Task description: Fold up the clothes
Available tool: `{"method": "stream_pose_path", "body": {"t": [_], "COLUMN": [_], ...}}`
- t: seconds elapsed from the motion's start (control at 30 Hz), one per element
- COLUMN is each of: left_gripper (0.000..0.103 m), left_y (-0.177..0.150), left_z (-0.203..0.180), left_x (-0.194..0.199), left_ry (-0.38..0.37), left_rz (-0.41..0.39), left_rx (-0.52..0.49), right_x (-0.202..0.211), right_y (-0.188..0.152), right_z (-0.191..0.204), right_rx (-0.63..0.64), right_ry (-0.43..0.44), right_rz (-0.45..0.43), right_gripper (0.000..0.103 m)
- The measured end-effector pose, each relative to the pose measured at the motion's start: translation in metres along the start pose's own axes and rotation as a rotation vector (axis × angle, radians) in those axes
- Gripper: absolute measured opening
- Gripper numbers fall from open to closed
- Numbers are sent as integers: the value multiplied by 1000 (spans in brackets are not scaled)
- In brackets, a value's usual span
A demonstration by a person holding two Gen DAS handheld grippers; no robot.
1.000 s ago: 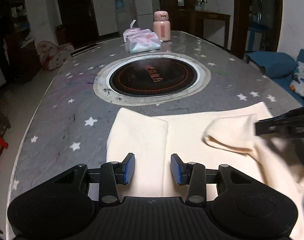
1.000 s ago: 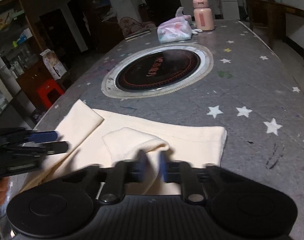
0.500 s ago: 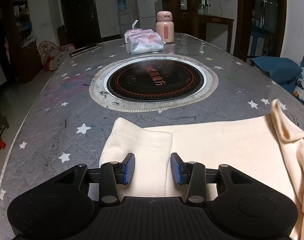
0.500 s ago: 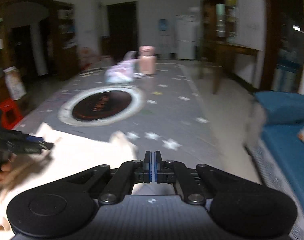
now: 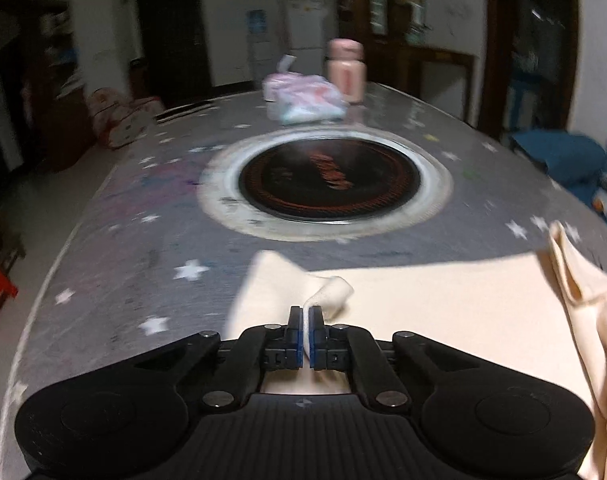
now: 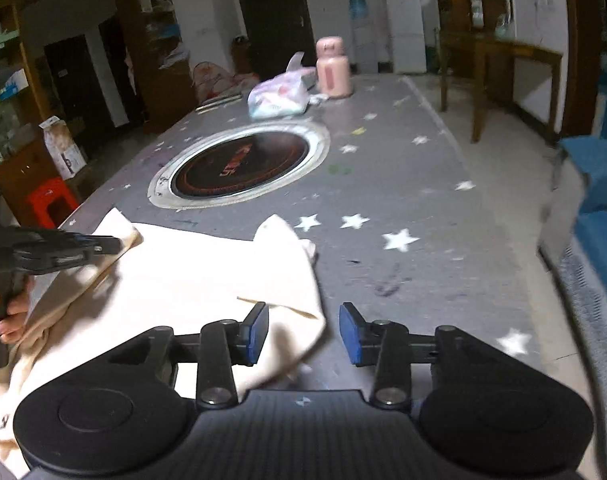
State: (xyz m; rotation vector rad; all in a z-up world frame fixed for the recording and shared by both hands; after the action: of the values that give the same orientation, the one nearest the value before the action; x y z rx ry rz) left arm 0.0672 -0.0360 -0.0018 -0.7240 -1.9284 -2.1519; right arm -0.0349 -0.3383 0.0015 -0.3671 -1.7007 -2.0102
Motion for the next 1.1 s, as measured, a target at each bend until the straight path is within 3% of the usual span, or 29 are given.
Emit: {"method": "stream_pose_path", "body": {"t": [0.07,0.13,0.2,0.47,0.6,0.73,0.77,0.9,1.0,1.1], "left_gripper": [3,3,2,2,2,3,3,8,8,9], "left_y": [3,6,7,-21,-46,-82,-88,-91,-81,-70], "left_z": [19,41,63,145,169,177,177,177,165,138], "left_x": [11,25,40,101,136,151,151,163,177,190], "left_ry": [40,81,134,325,381,405,415,425,407,294], "left_rz": [-19,-46,-68,-84,-58,30,51,61,32,1], "left_rx": [41,83,118,214,246,224,217,213,171,161], "right_x": [-16,-26,-25,39,78,92,89,90,105,121], "right_y": [-5,-10,-12,1,-2,-28,-36,-51,-44,-37], "right_z": [-1,-2,0,-9,-33,-56,-61,-70,-57,-30], "right_rx": [-14,-33,-38,53,12,-18,-21,-22,16,75], "right_ry": [11,22,23,-100,-185,-259,-273,-322,-282,-177], "right_rz": [27,45,33,-105,-134,-78,-50,-22,-38,-40], "right_gripper": [39,30,11,7,7,10,16,21,22,30]}}
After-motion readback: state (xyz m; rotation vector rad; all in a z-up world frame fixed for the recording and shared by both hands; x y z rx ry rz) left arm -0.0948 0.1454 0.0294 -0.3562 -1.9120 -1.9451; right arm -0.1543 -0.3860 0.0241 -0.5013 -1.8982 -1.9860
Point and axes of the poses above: each gripper's, at about its wrist camera, not at the fingertips, and x roughly against the way its jaws point, z to its left, y to its top, the point moved 5 cm from there along -x, roughly the way its jaws point, and after that the axes turned 13 degrees about -z, right-handed, at the moved point
